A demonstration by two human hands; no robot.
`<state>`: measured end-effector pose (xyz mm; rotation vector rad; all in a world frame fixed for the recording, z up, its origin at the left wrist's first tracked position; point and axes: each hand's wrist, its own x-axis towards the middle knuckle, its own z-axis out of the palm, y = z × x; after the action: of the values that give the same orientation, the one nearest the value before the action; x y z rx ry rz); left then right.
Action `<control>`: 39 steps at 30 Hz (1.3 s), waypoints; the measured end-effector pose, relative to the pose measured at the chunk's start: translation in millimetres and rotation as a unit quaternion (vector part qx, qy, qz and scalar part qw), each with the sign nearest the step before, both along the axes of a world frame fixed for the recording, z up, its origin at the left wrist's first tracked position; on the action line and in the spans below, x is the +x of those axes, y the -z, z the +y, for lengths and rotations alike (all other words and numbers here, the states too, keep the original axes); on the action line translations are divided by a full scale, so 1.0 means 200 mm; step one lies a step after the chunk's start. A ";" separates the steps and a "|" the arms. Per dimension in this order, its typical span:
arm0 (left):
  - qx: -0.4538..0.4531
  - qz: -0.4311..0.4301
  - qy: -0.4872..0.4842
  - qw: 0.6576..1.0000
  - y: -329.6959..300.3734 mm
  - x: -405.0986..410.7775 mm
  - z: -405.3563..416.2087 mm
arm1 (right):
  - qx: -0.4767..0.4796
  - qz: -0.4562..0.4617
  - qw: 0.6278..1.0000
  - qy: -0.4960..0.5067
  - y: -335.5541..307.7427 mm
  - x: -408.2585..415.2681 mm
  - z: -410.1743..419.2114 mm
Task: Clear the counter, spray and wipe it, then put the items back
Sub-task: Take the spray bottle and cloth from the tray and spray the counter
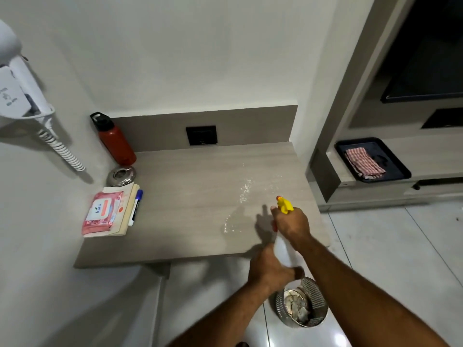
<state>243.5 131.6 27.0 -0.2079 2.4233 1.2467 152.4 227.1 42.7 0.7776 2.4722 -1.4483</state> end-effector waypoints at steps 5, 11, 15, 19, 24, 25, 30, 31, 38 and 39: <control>0.002 -0.057 0.109 0.992 0.02 0.02 0.05 | 0.047 -0.080 0.993 0.066 0.09 0.09 0.16; -0.025 -0.052 0.003 0.998 0.14 0.20 -0.08 | 0.029 -0.090 0.994 -0.062 0.14 0.16 -0.11; -0.028 -0.014 -0.029 0.999 0.10 0.14 -0.20 | -0.014 -0.059 0.993 -0.104 0.07 0.07 -0.28; -0.011 0.008 -0.033 0.999 0.01 0.03 -0.17 | -0.028 -0.037 0.994 -0.094 -0.01 -0.03 -0.21; -0.073 0.074 0.030 0.994 -0.09 -0.08 0.04 | -0.056 0.029 0.995 -0.077 -0.12 -0.03 0.11; -0.082 0.087 0.049 0.992 -0.10 -0.11 0.10 | -0.054 0.040 0.995 -0.075 -0.15 -0.03 0.21; -0.065 0.143 0.104 0.982 -0.09 -0.35 0.54 | -0.049 -0.009 0.993 -0.110 -0.35 -0.12 0.77; -0.050 0.147 0.120 0.980 -0.09 -0.43 0.71 | -0.045 -0.016 0.992 -0.113 -0.38 -0.18 0.96; 0.020 0.225 0.173 0.959 -0.17 -0.96 1.63 | 0.090 0.039 0.993 -0.064 -0.46 -0.59 1.87; 0.041 0.219 0.181 0.958 -0.17 -1.05 1.74 | 0.112 0.052 0.991 -0.057 -0.45 -0.66 1.98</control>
<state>33.2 479.2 61.4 0.5717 2.5931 1.3204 19.8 623.2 132.3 0.5993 2.7435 -1.2155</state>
